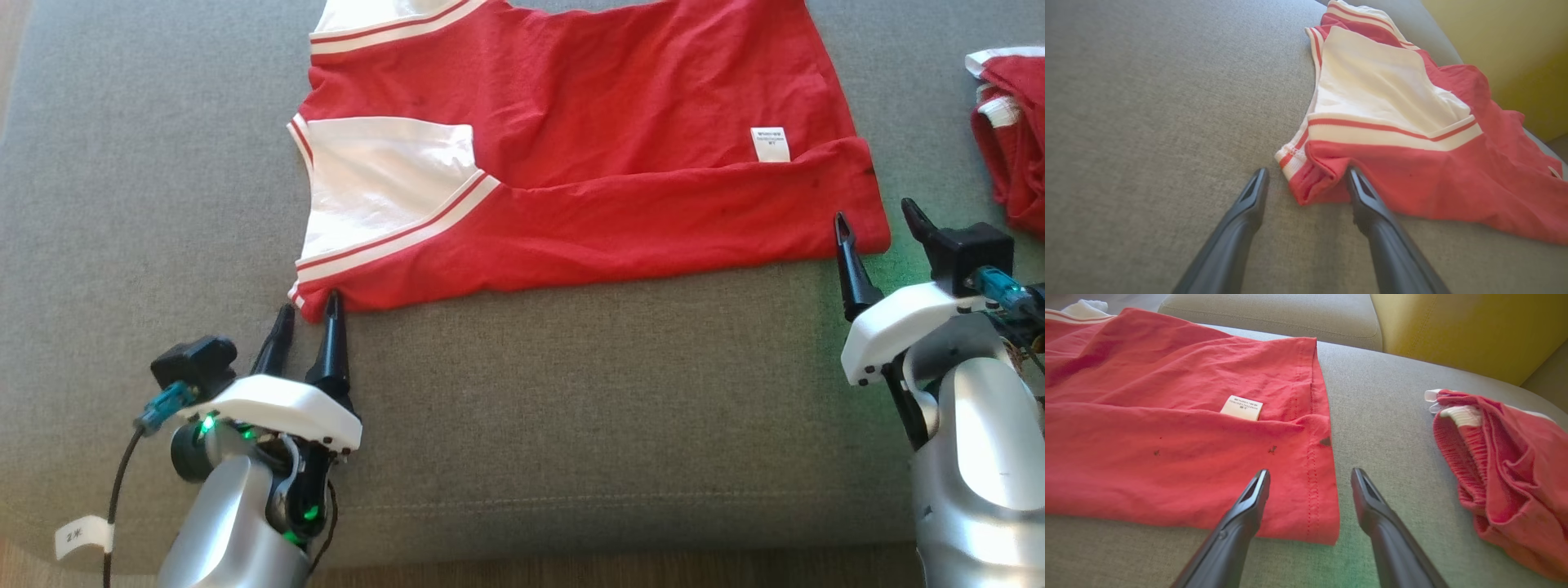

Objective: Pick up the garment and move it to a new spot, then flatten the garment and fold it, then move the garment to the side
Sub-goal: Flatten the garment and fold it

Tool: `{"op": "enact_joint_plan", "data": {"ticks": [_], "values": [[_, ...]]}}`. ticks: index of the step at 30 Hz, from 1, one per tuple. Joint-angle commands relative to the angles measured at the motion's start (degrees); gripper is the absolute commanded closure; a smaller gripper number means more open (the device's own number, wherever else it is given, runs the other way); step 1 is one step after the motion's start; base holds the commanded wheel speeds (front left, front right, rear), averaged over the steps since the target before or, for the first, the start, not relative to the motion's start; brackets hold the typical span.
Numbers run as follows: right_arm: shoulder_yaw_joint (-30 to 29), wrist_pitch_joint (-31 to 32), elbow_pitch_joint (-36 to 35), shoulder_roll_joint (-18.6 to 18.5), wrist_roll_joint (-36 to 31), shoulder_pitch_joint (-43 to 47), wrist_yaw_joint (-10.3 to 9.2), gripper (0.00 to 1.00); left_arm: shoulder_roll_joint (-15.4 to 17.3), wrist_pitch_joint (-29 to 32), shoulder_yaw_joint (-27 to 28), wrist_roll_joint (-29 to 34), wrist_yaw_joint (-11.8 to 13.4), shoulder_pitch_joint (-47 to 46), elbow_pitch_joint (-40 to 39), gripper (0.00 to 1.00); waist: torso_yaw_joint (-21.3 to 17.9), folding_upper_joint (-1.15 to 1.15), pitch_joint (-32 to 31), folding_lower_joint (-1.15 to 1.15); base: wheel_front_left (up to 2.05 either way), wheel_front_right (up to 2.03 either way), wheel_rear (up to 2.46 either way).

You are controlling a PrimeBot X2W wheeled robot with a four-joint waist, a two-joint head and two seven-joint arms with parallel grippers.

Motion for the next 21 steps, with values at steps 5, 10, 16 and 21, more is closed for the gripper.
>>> {"op": "enact_joint_plan", "data": {"ticks": [5,10,16,21], "values": [[1.49,1.02,-1.84,0.51,0.53,-0.93,-0.02,0.0,1.55,-0.9,-0.35,1.28,-1.78,-2.0,1.4,1.0,-0.15,0.0,0.43,0.0,0.0,0.0,0.0],[0.18,3.49,-0.77,0.53,1.45,-1.0,-0.02,0.0,2.58,-1.73,-1.67,2.33,-2.8,-1.46,1.33,1.0,0.18,0.0,-0.11,0.0,0.0,0.0,0.0],[-1.36,4.85,0.45,0.54,1.18,-1.32,-0.02,0.0,3.67,-2.26,-1.66,2.28,-3.24,0.39,0.6,1.0,0.66,0.0,-1.16,0.0,0.0,0.0,0.0],[-2.04,7.51,2.16,0.55,0.0,-2.04,-0.02,0.0,4.06,-2.36,-1.54,2.14,-3.11,0.81,0.14,1.0,1.07,0.0,-1.62,0.0,0.0,0.0,0.0]]}}
